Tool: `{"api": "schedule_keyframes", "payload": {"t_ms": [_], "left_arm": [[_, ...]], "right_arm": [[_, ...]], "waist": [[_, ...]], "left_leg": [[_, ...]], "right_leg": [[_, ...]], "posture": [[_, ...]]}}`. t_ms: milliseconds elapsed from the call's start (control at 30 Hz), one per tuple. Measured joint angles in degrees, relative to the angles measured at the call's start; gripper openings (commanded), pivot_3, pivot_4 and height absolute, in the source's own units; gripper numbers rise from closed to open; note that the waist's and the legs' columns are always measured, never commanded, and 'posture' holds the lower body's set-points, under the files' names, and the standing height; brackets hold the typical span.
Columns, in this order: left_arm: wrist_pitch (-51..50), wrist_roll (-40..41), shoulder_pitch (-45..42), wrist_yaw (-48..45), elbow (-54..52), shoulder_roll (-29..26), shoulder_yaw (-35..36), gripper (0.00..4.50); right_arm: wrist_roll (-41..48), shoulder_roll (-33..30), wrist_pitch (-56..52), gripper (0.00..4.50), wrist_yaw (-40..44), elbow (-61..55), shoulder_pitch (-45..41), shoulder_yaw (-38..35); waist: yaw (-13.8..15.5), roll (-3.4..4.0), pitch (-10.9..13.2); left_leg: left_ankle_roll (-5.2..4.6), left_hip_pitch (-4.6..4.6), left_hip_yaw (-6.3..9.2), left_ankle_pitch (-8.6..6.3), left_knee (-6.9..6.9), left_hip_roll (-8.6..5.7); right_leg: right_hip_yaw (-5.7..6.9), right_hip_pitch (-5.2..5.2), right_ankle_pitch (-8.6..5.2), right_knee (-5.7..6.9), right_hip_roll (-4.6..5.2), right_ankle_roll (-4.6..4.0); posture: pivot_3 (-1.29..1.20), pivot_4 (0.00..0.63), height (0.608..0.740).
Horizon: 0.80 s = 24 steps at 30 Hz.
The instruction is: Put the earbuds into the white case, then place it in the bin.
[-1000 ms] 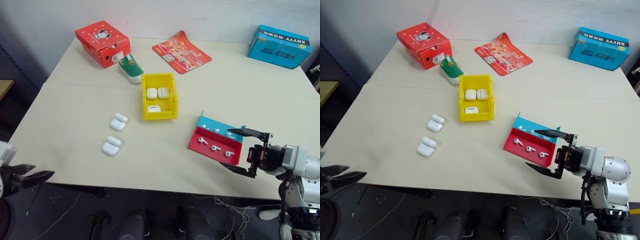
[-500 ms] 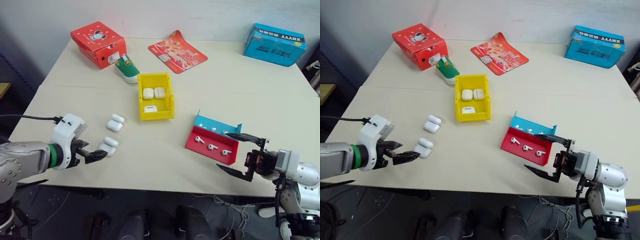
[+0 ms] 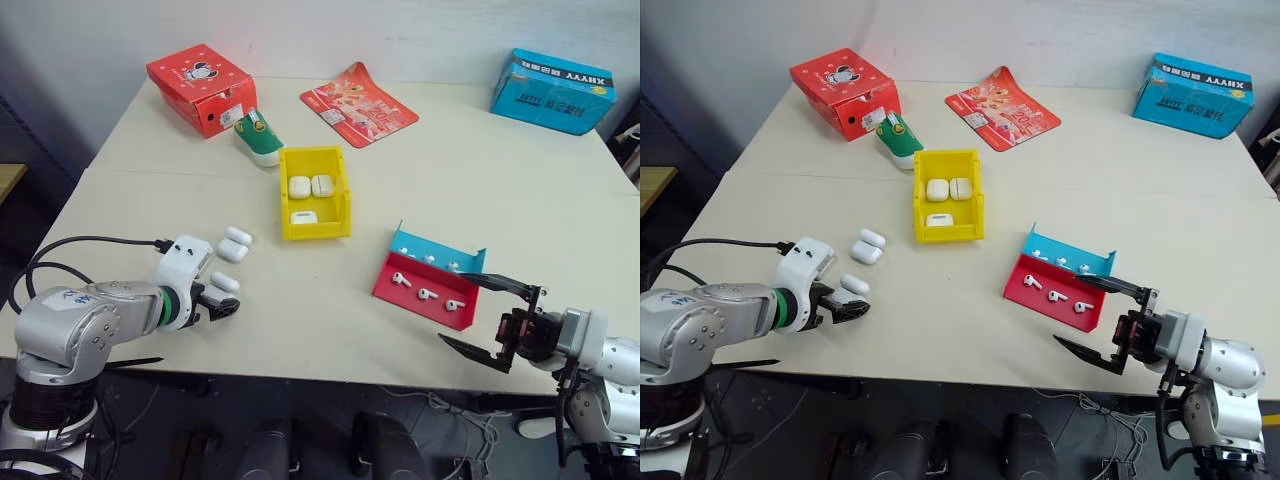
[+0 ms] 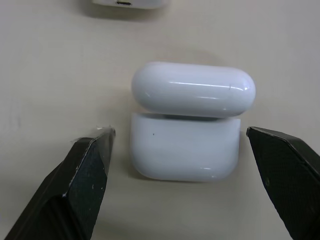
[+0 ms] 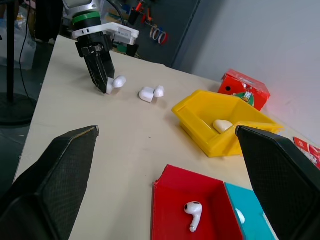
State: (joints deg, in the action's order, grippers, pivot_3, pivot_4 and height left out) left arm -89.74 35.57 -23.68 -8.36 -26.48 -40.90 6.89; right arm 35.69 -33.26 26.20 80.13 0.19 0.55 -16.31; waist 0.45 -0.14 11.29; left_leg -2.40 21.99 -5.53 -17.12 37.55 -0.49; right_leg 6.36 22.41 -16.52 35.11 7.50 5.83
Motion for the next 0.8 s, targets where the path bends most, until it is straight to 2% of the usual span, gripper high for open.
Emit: {"api": "schedule_keyframes", "payload": {"t_ms": [67, 167, 300, 400, 533, 600, 700, 800], "left_arm": [[0.83, -1.00, 0.02, -0.07, -0.02, 0.51, -0.86, 4.48], [1.51, -2.05, 0.63, -0.67, -0.29, 0.42, -1.29, 3.88], [2.41, -3.09, 1.53, -1.99, -0.32, -0.67, -1.15, 2.82], [3.54, -3.65, 1.99, -3.61, 0.13, -1.69, -1.22, 2.82], [11.59, -3.61, 5.11, -9.48, 3.10, -1.79, 1.88, 2.82], [22.76, -3.59, 8.92, -17.15, 5.34, -2.24, 4.27, 2.82], [46.07, -2.80, 14.50, -35.18, 7.14, -2.01, 10.09, 2.82], [58.16, -0.59, 16.83, -46.02, 7.03, -0.08, 12.36, 2.82]], "right_arm": [[-0.01, 0.00, 0.42, 4.50, 0.09, 0.02, 0.22, 0.00], [-0.01, 0.00, 1.21, 4.50, -0.03, 0.02, 0.59, -0.01], [0.26, 0.02, 2.70, 4.50, 0.60, 0.41, 2.53, -0.33], [0.80, 0.05, 4.41, 4.50, 1.89, 2.62, 2.73, -0.66], [1.75, 0.12, 6.69, 4.50, 4.05, 6.74, 2.84, -2.14], [1.93, 0.13, 7.61, 4.50, 4.31, 8.17, 2.75, -2.21], [-0.05, -1.43, 6.65, 4.50, 2.24, 9.57, 4.32, -3.09], [-4.54, -6.02, 2.22, 4.50, -3.80, 9.48, 7.66, -5.48]], "waist": [[0.38, 0.02, -0.02], [0.72, 0.03, -0.02], [0.82, 0.05, -0.03], [0.66, 0.05, -0.03], [0.72, 0.06, -0.03], [0.71, 0.05, -0.02], [0.55, 0.07, -0.01], [0.92, 0.16, -0.02]], "left_leg": [[0.00, -0.04, 0.00, 0.00, 0.03, 0.00], [0.00, -0.06, -0.01, 0.00, 0.03, 0.00], [0.01, -0.07, -0.03, -0.02, -0.05, 0.01], [0.01, -0.11, -0.10, -0.02, -0.05, 0.02], [0.01, -0.16, -0.16, -0.01, -0.06, 0.05], [0.01, -0.15, -0.18, -0.02, -0.08, 0.06], [0.02, -0.11, -0.23, -0.07, -0.16, 0.08], [-0.03, -0.10, -0.24, -0.11, -0.18, 0.08]], "right_leg": [[-0.04, -0.02, 0.00, 0.02, 0.01, 0.00], [-0.07, -0.02, 0.00, 0.03, 0.02, 0.00], [-0.08, -0.01, -0.01, -0.01, 0.02, -0.02], [-0.10, -0.01, -0.01, -0.01, 0.02, -0.02], [-0.12, 0.00, -0.04, 0.01, 0.02, -0.08], [-0.12, 0.04, -0.06, -0.01, 0.04, -0.11], [-0.11, 0.08, -0.10, -0.17, 0.11, -0.20], [-0.09, 0.06, -0.10, -0.26, 0.18, -0.20]], "posture": [[0.00, 0.150, 0.740], [0.00, 0.150, 0.740], [0.00, 0.150, 0.740], [0.00, 0.150, 0.740], [0.00, 0.150, 0.740], [0.00, 0.150, 0.740], [0.00, 0.150, 0.740], [0.00, 0.150, 0.740]]}}
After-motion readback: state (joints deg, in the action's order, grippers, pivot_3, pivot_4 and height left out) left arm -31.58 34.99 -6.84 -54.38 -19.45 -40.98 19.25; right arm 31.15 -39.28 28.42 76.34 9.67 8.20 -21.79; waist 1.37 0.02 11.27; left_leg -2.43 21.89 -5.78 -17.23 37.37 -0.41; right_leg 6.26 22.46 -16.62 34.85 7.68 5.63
